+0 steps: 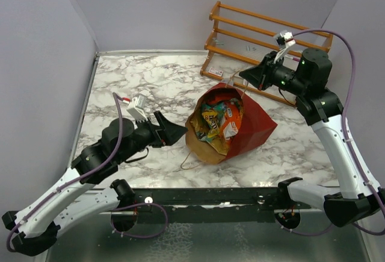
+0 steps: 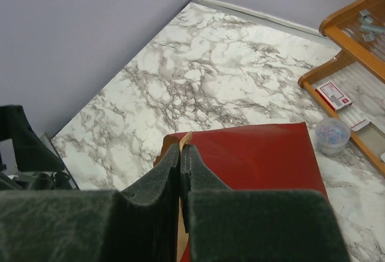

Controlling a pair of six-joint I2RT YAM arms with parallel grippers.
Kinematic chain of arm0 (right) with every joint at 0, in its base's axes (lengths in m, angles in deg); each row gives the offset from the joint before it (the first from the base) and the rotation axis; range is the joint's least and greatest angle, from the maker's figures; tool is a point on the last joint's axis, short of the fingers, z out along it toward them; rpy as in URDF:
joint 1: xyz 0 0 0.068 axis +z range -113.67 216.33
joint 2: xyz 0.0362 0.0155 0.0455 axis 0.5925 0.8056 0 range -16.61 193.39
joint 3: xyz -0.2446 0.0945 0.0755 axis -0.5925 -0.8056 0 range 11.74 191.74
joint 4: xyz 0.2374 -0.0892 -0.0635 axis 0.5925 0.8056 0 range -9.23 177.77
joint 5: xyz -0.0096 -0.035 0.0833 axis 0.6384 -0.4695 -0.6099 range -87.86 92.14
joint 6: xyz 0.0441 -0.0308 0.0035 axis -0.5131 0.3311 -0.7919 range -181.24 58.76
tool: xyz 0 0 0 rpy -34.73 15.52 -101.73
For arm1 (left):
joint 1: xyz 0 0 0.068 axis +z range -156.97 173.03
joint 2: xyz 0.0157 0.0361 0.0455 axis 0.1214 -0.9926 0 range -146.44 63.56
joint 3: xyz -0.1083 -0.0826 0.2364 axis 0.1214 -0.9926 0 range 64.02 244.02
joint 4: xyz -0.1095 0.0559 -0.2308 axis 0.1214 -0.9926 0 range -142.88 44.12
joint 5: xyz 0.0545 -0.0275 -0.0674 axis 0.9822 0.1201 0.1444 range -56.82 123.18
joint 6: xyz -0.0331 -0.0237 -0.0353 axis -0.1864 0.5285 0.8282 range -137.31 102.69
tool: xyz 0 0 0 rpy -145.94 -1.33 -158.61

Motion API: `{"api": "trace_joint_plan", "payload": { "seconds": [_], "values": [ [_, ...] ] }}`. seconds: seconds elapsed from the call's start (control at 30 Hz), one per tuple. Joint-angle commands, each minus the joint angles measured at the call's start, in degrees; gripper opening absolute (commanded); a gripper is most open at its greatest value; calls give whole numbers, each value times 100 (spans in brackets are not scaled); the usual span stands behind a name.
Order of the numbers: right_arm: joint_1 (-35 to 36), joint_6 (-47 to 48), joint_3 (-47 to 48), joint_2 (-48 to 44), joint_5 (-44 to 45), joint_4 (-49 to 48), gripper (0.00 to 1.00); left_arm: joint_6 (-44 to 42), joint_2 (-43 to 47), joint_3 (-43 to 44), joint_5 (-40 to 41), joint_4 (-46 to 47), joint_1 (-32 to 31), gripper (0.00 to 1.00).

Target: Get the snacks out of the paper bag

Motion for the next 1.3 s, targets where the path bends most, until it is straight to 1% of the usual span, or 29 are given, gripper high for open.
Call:
{"api": "trace_joint_plan", "payload": {
  "seconds": [0.0,0.1,0.23,0.3,0.37,0.47,0.53,0.6,0.67,0.77,0.83,0.9,1.07,1.2,1.27],
  "values": [
    [5,-36,158,-116,-34,-128,2,-953,-724,893,188,-573,-28,84],
    [5,-88,73,-167,140,-158,2,-1215,-1341,1157,-287,-66,-28,85],
    [5,-152,-126,-236,509,-303,2,-1323,-2157,1140,-1014,1052,-28,87],
    [5,-182,-73,-195,763,-239,2,-1384,-2554,1120,-1195,1505,-99,90],
    [5,-203,17,-110,1032,-113,2,-1562,-2927,1174,-1007,1717,-260,90],
    [5,-189,98,4,1228,-4,2,-1928,-3419,1387,-450,1850,-585,89],
    [5,-168,130,79,1264,38,2,-2103,-3745,1506,-27,1914,-751,86],
    [5,-131,197,135,1309,117,2,-2105,-3984,1493,260,2121,-808,80],
    [5,-88,235,149,1406,151,2,-2057,-4199,1470,328,2360,-810,78],
    [5,-33,307,173,1430,188,2,-1993,-4677,1764,264,2517,-805,77],
    [5,-27,313,171,1346,178,2,-1899,-5034,2017,186,2560,-825,79],
    [5,-27,293,143,1274,142,2,-1763,-5304,2125,286,2600,-857,80],
    [5,-7,268,67,1215,110,2,-1465,-5657,2010,350,2942,-871,82],
    [5,-4,248,54,1189,109,2,-1422,-5993,2139,423,2749,-870,82],
    [5,-3,222,25,1224,109,2,-1428,-5999,2096,471,2703,-871,77]
  ]
}}
